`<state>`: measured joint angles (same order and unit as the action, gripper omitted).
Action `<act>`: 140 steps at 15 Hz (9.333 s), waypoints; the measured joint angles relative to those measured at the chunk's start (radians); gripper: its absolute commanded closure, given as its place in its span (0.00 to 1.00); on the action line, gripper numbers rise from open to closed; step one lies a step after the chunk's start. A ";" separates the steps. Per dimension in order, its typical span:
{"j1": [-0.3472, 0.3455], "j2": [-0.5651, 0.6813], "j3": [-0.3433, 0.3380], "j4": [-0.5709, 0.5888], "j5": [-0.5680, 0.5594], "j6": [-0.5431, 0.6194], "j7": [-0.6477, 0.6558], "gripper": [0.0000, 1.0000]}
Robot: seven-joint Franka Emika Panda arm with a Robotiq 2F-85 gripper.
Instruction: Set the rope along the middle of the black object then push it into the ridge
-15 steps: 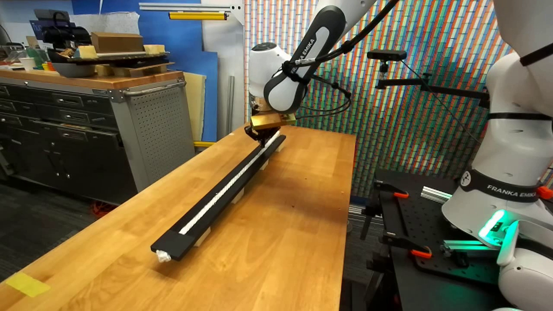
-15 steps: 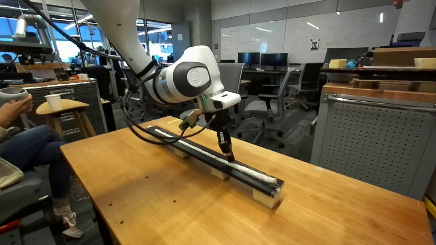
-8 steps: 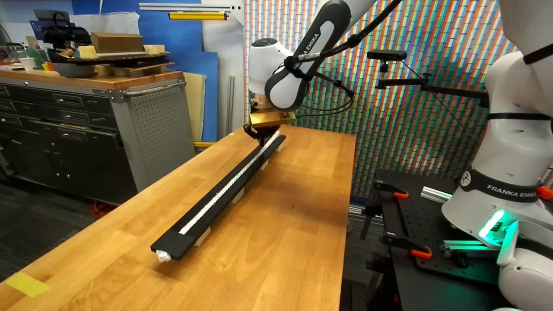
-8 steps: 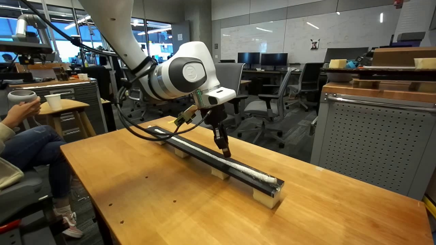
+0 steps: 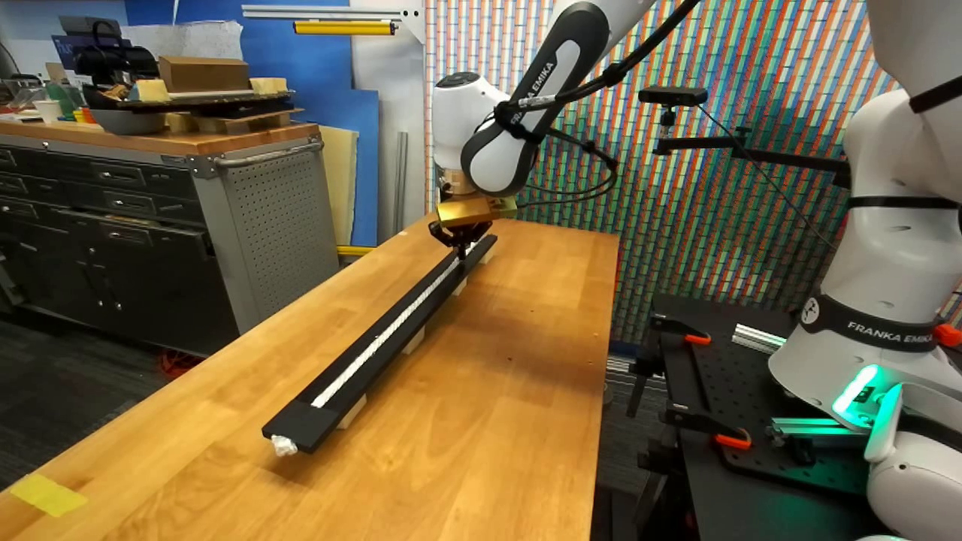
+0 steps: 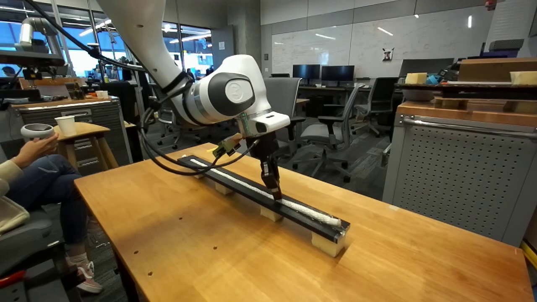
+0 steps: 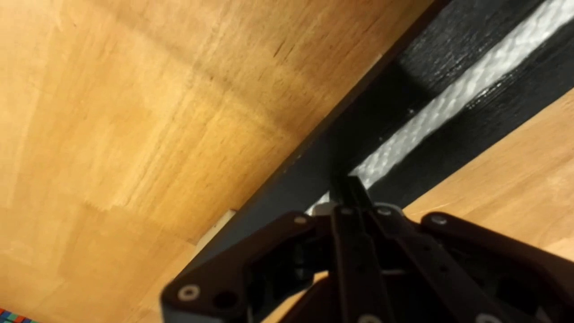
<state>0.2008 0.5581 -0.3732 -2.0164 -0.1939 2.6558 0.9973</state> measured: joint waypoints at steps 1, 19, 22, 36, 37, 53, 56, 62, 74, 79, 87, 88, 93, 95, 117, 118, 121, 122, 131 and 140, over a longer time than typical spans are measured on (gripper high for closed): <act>-0.001 0.006 0.001 0.002 0.000 -0.002 0.000 1.00; -0.014 0.029 -0.010 0.029 -0.036 0.019 0.017 1.00; -0.014 0.027 -0.011 0.035 -0.036 0.023 0.030 1.00; -0.019 0.059 -0.006 0.071 -0.034 -0.025 0.044 1.00; -0.019 0.061 -0.006 0.076 -0.034 -0.033 0.044 1.00; -0.006 0.069 -0.054 0.073 -0.090 -0.020 0.224 1.00; -0.008 0.090 -0.054 0.093 -0.090 -0.031 0.226 1.00; -0.009 0.112 -0.049 0.142 -0.090 -0.098 0.227 1.00; -0.007 0.110 -0.066 0.132 -0.140 -0.078 0.369 1.00; -0.009 0.114 -0.096 0.131 -0.174 -0.078 0.430 1.00; -0.013 0.118 -0.099 0.133 -0.182 -0.076 0.443 1.00; -0.013 0.119 -0.099 0.133 -0.182 -0.076 0.443 1.00; -0.015 0.143 -0.096 0.156 -0.182 -0.111 0.442 1.00; -0.017 0.154 -0.091 0.177 -0.182 -0.149 0.442 1.00; -0.026 0.176 -0.120 0.218 -0.240 -0.175 0.585 1.00; -0.029 0.179 -0.120 0.222 -0.243 -0.175 0.592 1.00; -0.036 0.189 -0.120 0.236 -0.245 -0.175 0.605 1.00; -0.038 0.191 -0.120 0.241 -0.246 -0.175 0.609 1.00; -0.046 0.236 -0.115 0.292 -0.247 -0.213 0.611 1.00; -0.076 0.241 -0.076 0.307 -0.262 -0.266 0.542 1.00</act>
<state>0.1246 0.7988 -0.4497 -1.7092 -0.4558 2.3897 1.5393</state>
